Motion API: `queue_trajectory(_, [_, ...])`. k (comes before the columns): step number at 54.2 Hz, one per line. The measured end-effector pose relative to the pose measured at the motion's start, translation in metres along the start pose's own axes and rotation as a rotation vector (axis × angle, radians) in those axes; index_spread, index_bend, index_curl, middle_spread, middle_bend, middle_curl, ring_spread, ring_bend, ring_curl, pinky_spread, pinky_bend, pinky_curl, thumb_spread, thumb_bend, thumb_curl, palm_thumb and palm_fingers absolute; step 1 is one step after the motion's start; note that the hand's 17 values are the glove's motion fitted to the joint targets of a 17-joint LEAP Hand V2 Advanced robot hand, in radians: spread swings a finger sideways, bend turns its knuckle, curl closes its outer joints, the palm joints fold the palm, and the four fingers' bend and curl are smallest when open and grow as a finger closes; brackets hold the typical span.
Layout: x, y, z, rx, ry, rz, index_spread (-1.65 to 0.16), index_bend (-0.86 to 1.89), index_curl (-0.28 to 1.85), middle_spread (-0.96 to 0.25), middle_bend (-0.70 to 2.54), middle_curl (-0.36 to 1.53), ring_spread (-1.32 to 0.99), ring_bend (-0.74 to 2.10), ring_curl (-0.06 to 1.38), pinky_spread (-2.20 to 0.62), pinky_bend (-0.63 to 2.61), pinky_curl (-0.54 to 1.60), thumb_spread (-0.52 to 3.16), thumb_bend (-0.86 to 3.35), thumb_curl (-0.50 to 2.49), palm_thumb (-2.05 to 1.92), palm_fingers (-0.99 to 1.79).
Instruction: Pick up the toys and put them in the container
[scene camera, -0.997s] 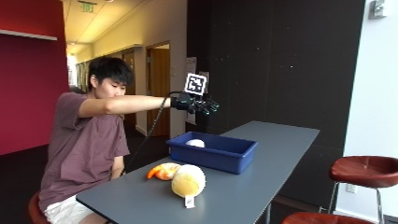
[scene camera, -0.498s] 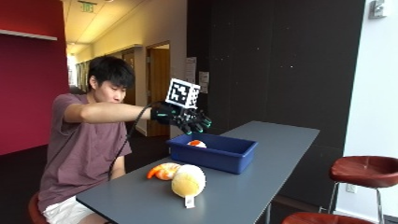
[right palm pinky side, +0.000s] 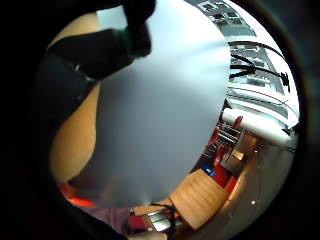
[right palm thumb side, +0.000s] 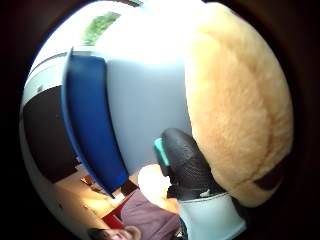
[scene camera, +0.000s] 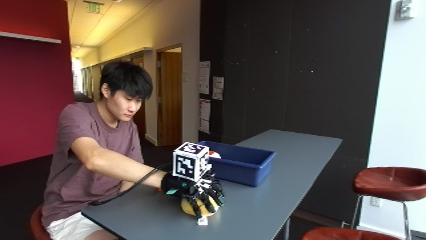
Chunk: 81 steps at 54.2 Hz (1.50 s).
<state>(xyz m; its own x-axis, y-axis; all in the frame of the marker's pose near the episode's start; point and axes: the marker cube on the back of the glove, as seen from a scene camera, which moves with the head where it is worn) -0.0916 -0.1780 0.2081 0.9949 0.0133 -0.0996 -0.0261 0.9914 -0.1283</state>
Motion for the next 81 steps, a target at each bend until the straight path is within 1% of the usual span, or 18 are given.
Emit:
queue_trajectory(2, [0.001, -0.001, 0.001, 0.074, -0.007, -0.01, -0.25, 0.16, 0.16, 0.04, 0.07, 0.16, 0.06, 0.31, 0.31, 0.05, 1.08, 0.39, 1.17, -0.01, 0.26, 0.01, -0.09])
queue_trajectory(4, [0.001, -0.001, 0.002, 0.104, -0.003, -0.019, -0.26, 0.19, 0.17, 0.03, 0.13, 0.17, 0.04, 0.45, 0.34, 0.03, 1.06, 0.38, 1.21, 0.03, 0.28, 0.08, 0.11])
queue_trajectory(5, [0.0, 0.0, 0.002, 0.115, -0.001, -0.021, -0.25, 0.12, 0.16, 0.04, 0.08, 0.16, 0.06, 0.3, 0.28, 0.05, 1.09, 0.39, 1.17, -0.05, 0.26, -0.04, -0.22])
queue_trajectory(6, [-0.001, 0.0, 0.002, 0.13, 0.0, -0.022, -0.25, 0.22, 0.2, 0.02, 0.18, 0.18, 0.03, 0.51, 0.37, 0.01, 1.05, 0.38, 1.23, 0.05, 0.29, 0.11, 0.23])
queue_trajectory(12, [0.0, -0.006, -0.001, 0.229, -0.01, -0.025, -0.26, 0.23, 0.21, -0.07, 0.32, 0.23, -0.1, 0.71, 0.39, -0.1, 0.91, 0.32, 1.3, 0.08, 0.32, 0.18, 0.58])
queue_trajectory(17, [0.0, -0.013, -0.003, 0.313, -0.035, -0.008, -0.26, 0.18, 0.23, -0.15, 0.38, 0.27, -0.2, 0.93, 0.49, -0.18, 0.92, 0.35, 1.28, 0.16, 0.39, 0.35, 0.74])
queue_trajectory(19, [-0.001, -0.015, -0.006, 0.331, -0.046, -0.01, -0.26, 0.16, 0.23, -0.17, 0.39, 0.28, -0.23, 0.93, 0.48, -0.2, 0.92, 0.34, 1.28, 0.15, 0.41, 0.36, 0.69])
queue_trajectory(23, [0.002, -0.02, -0.015, 0.321, -0.073, -0.012, -0.3, 0.29, 0.26, -0.24, 0.55, 0.34, -0.29, 1.01, 0.53, -0.25, 0.97, 0.37, 1.15, 0.18, 0.48, 0.48, 1.0])
queue_trajectory(24, [0.003, -0.02, -0.017, 0.31, -0.081, -0.009, -0.3, 0.3, 0.26, -0.25, 0.58, 0.35, -0.3, 1.01, 0.53, -0.26, 0.96, 0.37, 1.13, 0.18, 0.49, 0.49, 1.03])
queue_trajectory(25, [0.004, -0.02, -0.02, 0.296, -0.087, -0.004, -0.3, 0.27, 0.25, -0.26, 0.53, 0.34, -0.31, 1.02, 0.53, -0.27, 0.97, 0.38, 1.12, 0.18, 0.5, 0.5, 0.89])
queue_trajectory(26, [0.005, -0.02, -0.022, 0.278, -0.093, 0.002, -0.31, 0.36, 0.31, -0.26, 0.65, 0.39, -0.32, 1.05, 0.57, -0.28, 0.99, 0.4, 1.09, 0.17, 0.51, 0.5, 1.1])
queue_trajectory(28, [0.007, -0.019, -0.029, 0.236, -0.099, 0.016, -0.33, 0.44, 0.32, -0.27, 0.74, 0.42, -0.33, 1.07, 0.58, -0.29, 0.99, 0.4, 1.04, 0.16, 0.53, 0.5, 1.22])
queue_trajectory(36, [0.006, -0.008, -0.067, 0.198, -0.063, 0.064, -0.36, 0.68, 0.46, -0.28, 0.96, 0.55, -0.35, 1.18, 0.64, -0.31, 1.03, 0.46, 0.87, 0.13, 0.62, 0.53, 1.17])
queue_trajectory(47, [-0.017, 0.018, -0.17, 0.311, 0.036, 0.089, -0.37, 0.83, 0.61, -0.27, 1.11, 0.66, -0.36, 1.27, 0.68, -0.33, 1.1, 0.52, 0.71, 0.09, 0.71, 0.55, 1.06])
queue_trajectory(59, [-0.093, 0.038, -0.242, 0.368, 0.089, -0.011, -0.37, 0.88, 0.75, -0.25, 1.16, 0.73, -0.35, 1.34, 0.71, -0.33, 1.15, 0.57, 0.61, 0.05, 0.8, 0.56, 0.98])
queue_trajectory(73, [-0.191, 0.021, -0.25, 0.374, 0.059, -0.085, -0.37, 0.88, 0.87, -0.24, 1.2, 0.79, -0.34, 1.4, 0.71, -0.33, 1.19, 0.61, 0.55, 0.01, 0.88, 0.57, 0.93])
queue_trajectory(78, [-0.246, 0.013, -0.235, 0.346, 0.064, -0.2, -0.37, 0.87, 0.91, -0.23, 1.2, 0.8, -0.34, 1.41, 0.71, -0.33, 1.19, 0.61, 0.54, 0.0, 0.91, 0.58, 0.93])
queue_trajectory(81, [-0.267, 0.003, -0.226, 0.337, 0.062, -0.173, -0.37, 0.86, 0.94, -0.23, 1.21, 0.81, -0.34, 1.42, 0.71, -0.33, 1.2, 0.62, 0.53, -0.01, 0.92, 0.58, 0.92])
